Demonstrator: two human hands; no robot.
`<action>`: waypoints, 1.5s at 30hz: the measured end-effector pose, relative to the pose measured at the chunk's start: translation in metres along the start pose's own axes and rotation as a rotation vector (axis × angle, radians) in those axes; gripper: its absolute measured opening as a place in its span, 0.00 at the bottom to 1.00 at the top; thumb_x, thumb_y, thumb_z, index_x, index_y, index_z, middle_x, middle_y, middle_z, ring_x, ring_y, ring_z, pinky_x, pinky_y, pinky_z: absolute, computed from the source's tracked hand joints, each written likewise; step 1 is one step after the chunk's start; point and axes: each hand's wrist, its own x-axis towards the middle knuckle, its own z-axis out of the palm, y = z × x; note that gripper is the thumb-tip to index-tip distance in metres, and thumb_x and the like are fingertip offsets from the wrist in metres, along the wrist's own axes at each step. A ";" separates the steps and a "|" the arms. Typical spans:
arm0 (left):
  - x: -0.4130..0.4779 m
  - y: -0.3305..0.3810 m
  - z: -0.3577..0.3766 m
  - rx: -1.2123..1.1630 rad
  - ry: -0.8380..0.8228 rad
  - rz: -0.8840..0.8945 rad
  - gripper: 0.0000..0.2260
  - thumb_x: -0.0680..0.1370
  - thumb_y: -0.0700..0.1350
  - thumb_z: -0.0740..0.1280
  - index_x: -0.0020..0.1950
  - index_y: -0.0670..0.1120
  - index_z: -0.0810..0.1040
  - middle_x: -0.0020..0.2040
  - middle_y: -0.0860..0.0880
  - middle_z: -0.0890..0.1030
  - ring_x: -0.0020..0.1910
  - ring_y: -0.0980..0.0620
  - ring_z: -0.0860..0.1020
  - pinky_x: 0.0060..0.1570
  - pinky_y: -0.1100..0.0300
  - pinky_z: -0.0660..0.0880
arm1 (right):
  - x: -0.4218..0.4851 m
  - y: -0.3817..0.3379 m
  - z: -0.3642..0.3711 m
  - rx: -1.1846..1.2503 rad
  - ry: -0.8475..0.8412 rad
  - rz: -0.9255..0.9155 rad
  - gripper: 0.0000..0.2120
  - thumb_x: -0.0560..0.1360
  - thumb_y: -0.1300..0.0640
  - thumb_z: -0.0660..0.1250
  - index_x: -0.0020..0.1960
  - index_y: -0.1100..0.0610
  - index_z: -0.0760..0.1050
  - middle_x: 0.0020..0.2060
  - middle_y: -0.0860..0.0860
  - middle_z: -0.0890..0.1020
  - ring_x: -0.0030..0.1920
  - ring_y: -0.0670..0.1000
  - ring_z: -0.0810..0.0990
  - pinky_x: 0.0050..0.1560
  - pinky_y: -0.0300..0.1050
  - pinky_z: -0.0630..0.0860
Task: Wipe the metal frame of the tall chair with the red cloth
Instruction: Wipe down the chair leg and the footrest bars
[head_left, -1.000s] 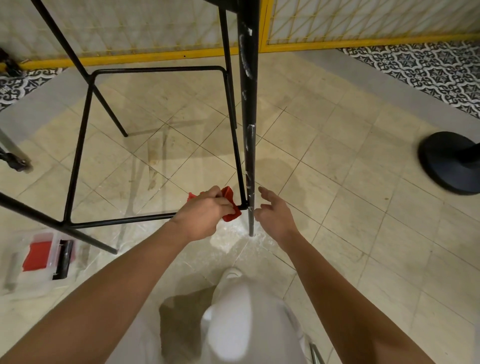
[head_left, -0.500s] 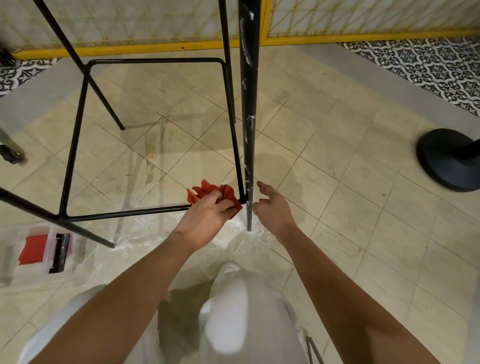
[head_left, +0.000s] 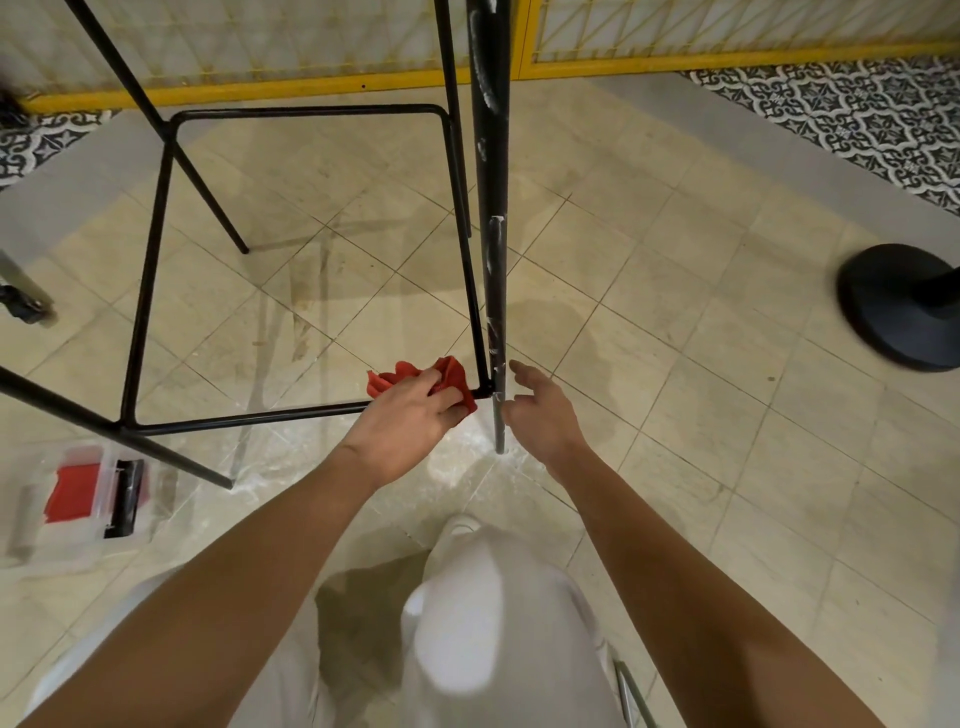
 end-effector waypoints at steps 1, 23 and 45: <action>-0.002 -0.002 -0.002 -0.008 -0.023 -0.012 0.24 0.58 0.34 0.77 0.51 0.49 0.84 0.46 0.51 0.83 0.42 0.47 0.79 0.39 0.56 0.79 | -0.001 0.000 0.000 0.002 -0.004 0.002 0.28 0.75 0.66 0.58 0.73 0.51 0.61 0.70 0.49 0.66 0.67 0.51 0.68 0.55 0.38 0.63; 0.028 0.021 0.009 -0.326 0.158 -0.451 0.22 0.64 0.26 0.68 0.54 0.42 0.82 0.48 0.46 0.84 0.45 0.39 0.77 0.47 0.53 0.77 | -0.003 -0.004 0.008 -0.015 0.007 -0.038 0.26 0.74 0.68 0.58 0.71 0.53 0.66 0.61 0.50 0.75 0.50 0.49 0.75 0.39 0.32 0.69; -0.007 0.041 -0.093 -0.423 0.334 -0.464 0.20 0.73 0.35 0.69 0.64 0.45 0.76 0.57 0.49 0.80 0.52 0.44 0.73 0.53 0.49 0.76 | -0.076 -0.061 -0.028 -0.098 0.045 -0.139 0.29 0.75 0.62 0.63 0.74 0.57 0.59 0.71 0.56 0.66 0.70 0.55 0.66 0.68 0.48 0.65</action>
